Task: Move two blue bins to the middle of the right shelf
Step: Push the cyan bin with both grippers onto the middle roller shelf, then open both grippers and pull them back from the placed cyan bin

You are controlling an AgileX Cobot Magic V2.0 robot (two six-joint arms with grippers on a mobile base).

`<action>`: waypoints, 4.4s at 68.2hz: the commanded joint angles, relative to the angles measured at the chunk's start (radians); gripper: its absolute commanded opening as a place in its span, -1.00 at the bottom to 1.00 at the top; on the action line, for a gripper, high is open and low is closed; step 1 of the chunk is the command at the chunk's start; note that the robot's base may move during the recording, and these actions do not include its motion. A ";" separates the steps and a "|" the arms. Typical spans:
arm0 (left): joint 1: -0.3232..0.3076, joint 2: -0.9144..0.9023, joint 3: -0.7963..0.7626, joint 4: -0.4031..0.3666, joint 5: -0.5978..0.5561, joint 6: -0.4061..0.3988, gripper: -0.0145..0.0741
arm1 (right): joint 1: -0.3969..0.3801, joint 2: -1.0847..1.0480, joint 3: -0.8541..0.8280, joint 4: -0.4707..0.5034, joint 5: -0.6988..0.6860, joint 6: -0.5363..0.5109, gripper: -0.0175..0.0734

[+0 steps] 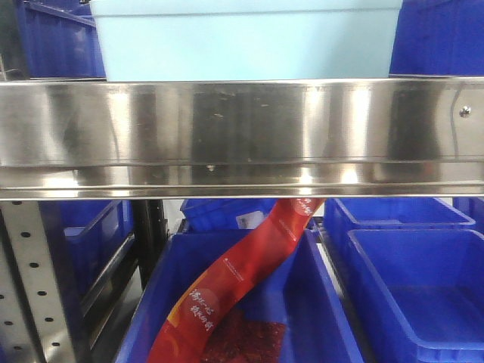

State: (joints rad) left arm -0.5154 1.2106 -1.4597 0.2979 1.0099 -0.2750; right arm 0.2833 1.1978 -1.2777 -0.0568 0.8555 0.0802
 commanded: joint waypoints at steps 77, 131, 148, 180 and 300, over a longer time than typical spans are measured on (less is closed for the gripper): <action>0.005 -1.106 1.001 0.004 -0.565 -0.041 -0.92 | -0.003 -1.130 0.942 -0.016 -0.550 0.000 -0.97; 0.323 -1.211 1.314 -0.199 -0.758 0.118 -0.92 | -0.003 -1.130 0.942 -0.016 -0.550 0.000 -0.97; 0.412 -1.211 1.460 -0.212 -0.933 0.118 -0.92 | -0.003 -1.130 0.942 -0.016 -0.550 0.000 -0.97; 0.412 -1.211 1.460 -0.212 -0.977 0.118 -0.92 | -0.003 -1.130 0.942 -0.016 -0.550 0.000 -0.97; 0.412 -1.211 1.460 -0.212 -0.977 0.118 -0.92 | -0.230 -1.198 1.278 0.079 -0.797 -0.035 -0.97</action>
State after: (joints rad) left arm -0.1052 0.0053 0.0013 0.0906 0.0527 -0.1582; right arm 0.0516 0.0051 -0.0006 0.0282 0.0675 0.0517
